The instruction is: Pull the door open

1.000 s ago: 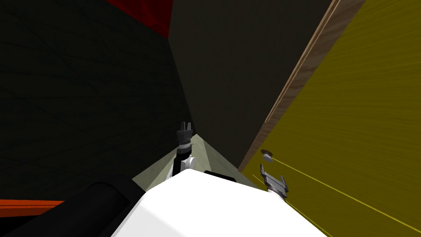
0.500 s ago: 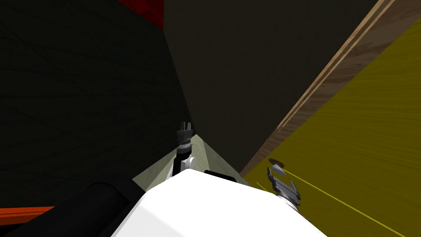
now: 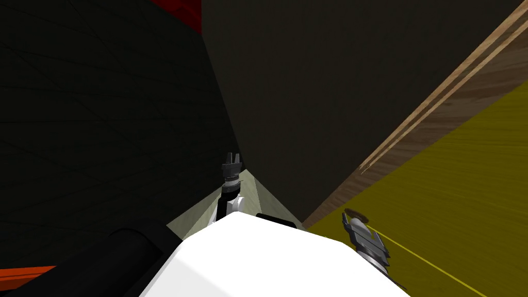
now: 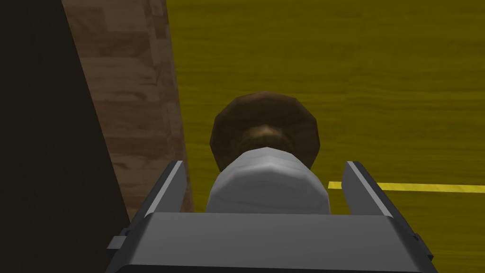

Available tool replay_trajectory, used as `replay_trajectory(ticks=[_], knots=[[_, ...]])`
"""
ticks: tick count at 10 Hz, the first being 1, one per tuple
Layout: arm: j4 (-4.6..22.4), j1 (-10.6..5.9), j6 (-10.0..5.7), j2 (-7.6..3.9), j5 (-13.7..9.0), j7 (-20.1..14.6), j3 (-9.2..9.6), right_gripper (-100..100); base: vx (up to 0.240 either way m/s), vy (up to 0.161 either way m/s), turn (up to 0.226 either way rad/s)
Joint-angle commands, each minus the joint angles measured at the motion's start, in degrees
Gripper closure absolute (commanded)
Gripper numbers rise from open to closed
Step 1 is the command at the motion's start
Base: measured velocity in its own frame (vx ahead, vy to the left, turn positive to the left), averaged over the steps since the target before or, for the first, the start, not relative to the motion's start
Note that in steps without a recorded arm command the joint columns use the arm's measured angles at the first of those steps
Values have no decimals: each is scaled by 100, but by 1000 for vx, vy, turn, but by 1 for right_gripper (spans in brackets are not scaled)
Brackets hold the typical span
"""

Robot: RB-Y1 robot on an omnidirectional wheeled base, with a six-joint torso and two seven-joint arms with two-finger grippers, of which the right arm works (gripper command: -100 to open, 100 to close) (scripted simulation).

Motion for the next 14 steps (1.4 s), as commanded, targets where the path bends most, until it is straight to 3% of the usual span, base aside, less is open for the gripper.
replay_trajectory(ticks=[1, 6, 14], knots=[[-16, 6, 12, 9, 1, 27, 2, 100, -8, -2, -15], [-16, 6, 12, 9, 1, 27, 2, 100, -10, 0, 4], [-308, 258, -64, -267, 332, -378, 571, 100, -204, 15, 60]])
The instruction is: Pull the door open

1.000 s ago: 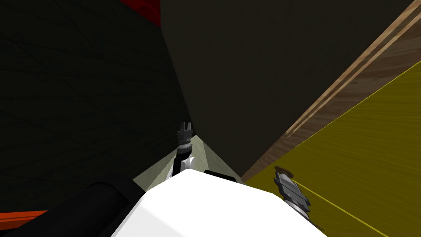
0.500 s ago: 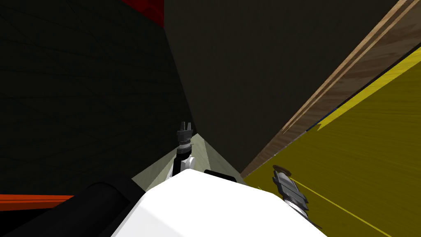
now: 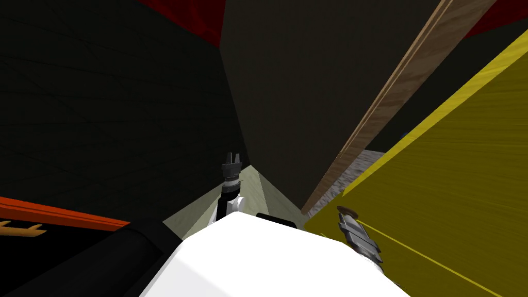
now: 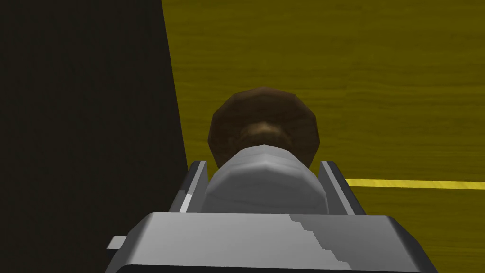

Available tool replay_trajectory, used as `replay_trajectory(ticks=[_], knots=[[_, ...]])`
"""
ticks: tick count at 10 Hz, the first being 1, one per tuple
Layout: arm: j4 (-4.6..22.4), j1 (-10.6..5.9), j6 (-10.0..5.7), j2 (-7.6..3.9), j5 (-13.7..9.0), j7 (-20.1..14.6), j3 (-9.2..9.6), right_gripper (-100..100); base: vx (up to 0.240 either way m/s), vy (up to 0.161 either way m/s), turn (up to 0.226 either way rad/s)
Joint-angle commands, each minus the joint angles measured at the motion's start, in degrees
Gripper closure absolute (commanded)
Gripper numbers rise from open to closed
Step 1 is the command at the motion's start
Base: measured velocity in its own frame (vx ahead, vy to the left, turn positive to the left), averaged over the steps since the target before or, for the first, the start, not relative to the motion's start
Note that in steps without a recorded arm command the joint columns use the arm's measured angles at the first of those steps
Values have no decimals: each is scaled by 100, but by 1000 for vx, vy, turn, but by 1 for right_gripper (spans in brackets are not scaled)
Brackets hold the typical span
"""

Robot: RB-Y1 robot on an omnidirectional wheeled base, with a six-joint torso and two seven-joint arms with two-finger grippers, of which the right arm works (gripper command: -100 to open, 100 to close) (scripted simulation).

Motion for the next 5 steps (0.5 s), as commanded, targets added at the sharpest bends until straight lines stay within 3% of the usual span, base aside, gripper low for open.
replay_trajectory(ticks=[1, 2, 3, 5], knots=[[-23, 23, -42, -51, 68, -105, 119, 100, -226, -4, 59], [7, 5, -20, -30, 45, -60, 79, 100, -99, 4, 20], [-13, 64, -85, -77, 132, -138, 218, 100, -155, 25, 66], [-59, 142, -194, -163, 244, -238, 387, 100, -282, -39, 95]])
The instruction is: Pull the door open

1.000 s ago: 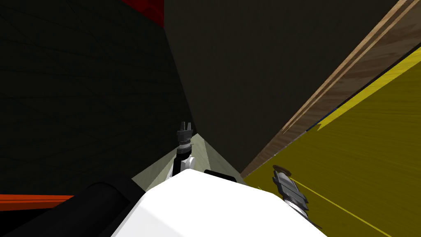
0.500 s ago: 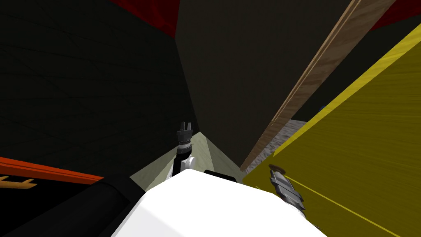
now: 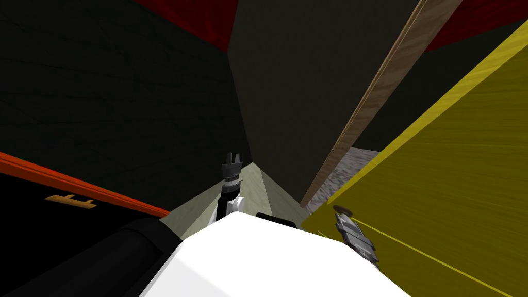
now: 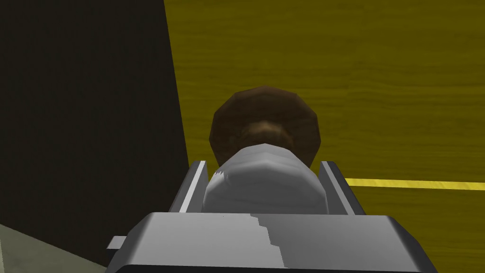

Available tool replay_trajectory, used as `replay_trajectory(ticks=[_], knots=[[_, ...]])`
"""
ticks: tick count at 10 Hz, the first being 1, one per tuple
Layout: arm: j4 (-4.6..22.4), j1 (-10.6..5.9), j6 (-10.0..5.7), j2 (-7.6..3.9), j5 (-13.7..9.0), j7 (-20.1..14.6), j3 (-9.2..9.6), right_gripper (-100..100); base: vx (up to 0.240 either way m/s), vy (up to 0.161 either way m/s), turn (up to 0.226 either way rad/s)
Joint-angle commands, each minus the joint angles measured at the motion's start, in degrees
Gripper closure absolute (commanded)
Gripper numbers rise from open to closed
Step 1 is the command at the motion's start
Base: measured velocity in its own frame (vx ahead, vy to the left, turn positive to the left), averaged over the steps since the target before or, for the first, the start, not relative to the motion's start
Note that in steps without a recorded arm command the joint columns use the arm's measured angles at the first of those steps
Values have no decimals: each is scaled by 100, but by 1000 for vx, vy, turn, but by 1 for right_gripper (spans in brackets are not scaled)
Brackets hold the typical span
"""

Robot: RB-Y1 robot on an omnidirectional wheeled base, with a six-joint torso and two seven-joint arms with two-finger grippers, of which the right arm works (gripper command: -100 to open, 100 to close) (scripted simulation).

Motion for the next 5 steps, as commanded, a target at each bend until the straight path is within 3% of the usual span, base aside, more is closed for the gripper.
replay_trajectory(ticks=[1, 3, 5], knots=[[-51, 97, -82, -63, 92, -80, 145, 100, -257, -28, 68], [-106, 190, -211, -164, 225, -198, 344, 100, -243, -19, 74], [-95, 179, -201, -170, 233, -188, 348, 100, -180, 13, 23]])
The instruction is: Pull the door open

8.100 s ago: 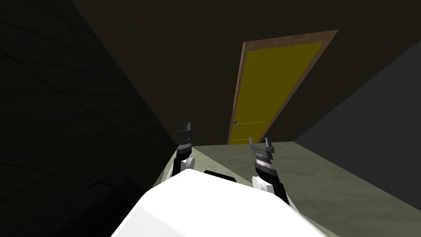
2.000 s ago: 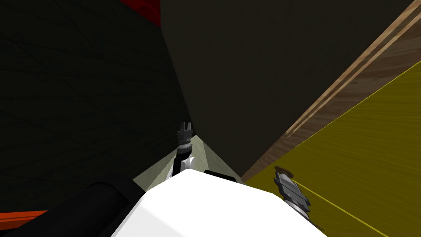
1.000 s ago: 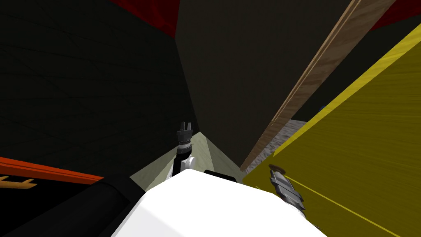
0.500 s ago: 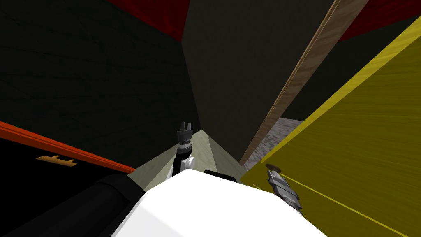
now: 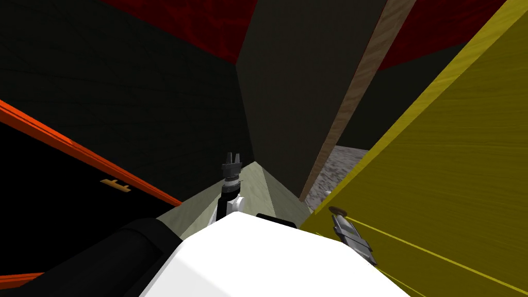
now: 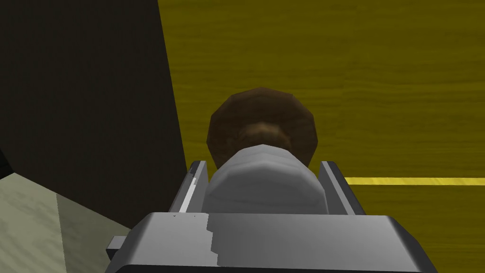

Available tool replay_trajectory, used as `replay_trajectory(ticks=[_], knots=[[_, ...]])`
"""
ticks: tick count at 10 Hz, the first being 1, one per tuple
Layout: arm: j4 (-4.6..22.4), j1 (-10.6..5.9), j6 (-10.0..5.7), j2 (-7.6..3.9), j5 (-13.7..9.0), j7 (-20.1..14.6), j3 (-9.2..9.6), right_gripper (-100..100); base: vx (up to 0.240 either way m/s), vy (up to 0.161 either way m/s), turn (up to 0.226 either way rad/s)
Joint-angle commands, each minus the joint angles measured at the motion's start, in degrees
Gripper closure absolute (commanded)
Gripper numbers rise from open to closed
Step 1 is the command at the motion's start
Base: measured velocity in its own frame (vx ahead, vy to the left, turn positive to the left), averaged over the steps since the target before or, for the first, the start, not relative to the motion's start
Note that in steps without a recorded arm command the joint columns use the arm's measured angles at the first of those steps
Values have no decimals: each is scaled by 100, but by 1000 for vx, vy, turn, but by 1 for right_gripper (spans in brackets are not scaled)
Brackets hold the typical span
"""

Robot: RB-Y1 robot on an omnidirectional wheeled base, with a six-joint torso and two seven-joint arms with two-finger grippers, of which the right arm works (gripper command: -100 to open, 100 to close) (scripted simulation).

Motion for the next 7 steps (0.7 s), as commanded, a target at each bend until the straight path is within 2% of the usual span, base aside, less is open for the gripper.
replay_trajectory(ticks=[1, 7], knots=[[44, 21, -97, -63, 41, -78, 70, 100, -150, -19, 95], [241, 117, -535, -347, 226, -434, 385, 100, -249, -26, 138]])
